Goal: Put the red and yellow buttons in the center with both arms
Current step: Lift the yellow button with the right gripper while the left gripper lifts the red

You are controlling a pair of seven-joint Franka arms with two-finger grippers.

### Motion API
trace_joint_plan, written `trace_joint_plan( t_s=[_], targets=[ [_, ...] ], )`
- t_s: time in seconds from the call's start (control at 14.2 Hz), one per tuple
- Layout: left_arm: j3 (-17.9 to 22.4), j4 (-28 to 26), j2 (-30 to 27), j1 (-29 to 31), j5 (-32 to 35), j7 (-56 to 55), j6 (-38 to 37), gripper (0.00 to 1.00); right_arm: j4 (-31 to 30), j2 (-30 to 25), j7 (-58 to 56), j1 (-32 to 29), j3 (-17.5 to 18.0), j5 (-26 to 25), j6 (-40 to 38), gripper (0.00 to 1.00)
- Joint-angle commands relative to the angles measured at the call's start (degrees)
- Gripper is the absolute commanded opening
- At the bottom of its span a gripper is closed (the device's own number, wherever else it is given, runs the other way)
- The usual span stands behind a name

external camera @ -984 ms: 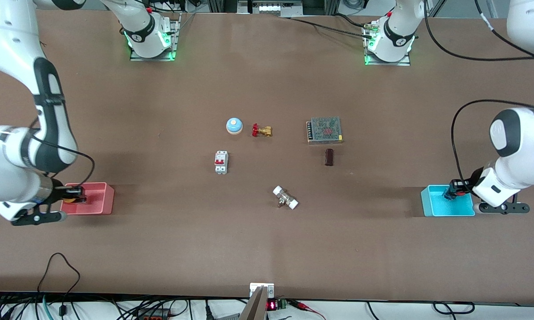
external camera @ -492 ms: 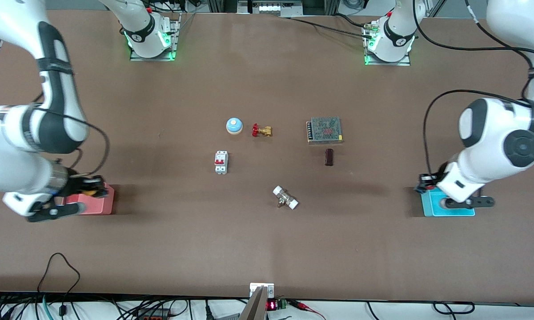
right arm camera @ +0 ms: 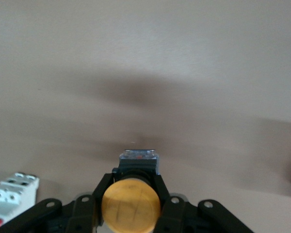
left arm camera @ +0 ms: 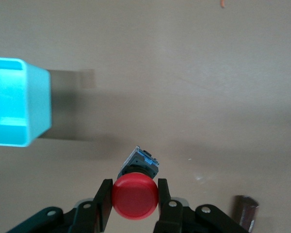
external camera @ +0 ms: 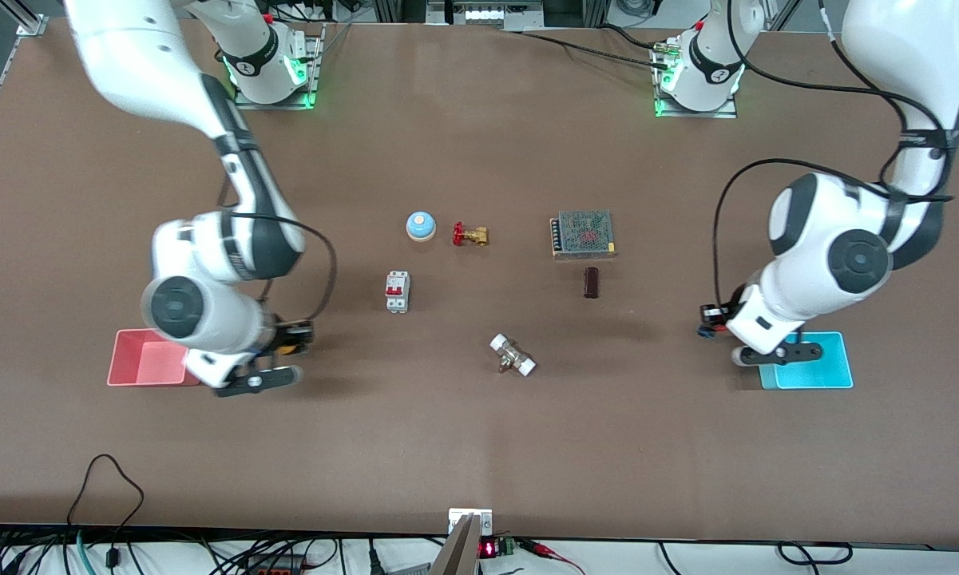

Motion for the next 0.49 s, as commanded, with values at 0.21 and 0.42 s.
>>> trace_joint_plan(
  t_s=[0.21,0.42],
  targets=[
    [-1.22,-3.96,2.31,-3.21,0.59,-7.21,8.2,0.27,-1.07,2.74,8.31,3.25,-0.4,-0.21,4.47,0.28],
    [-1.04,-4.05,3.98,-4.8,0.86,-8.44,9.17,0.27,-1.87,2.83,12.96,4.04,-0.49,-0.38,4.48,0.28]
  ],
)
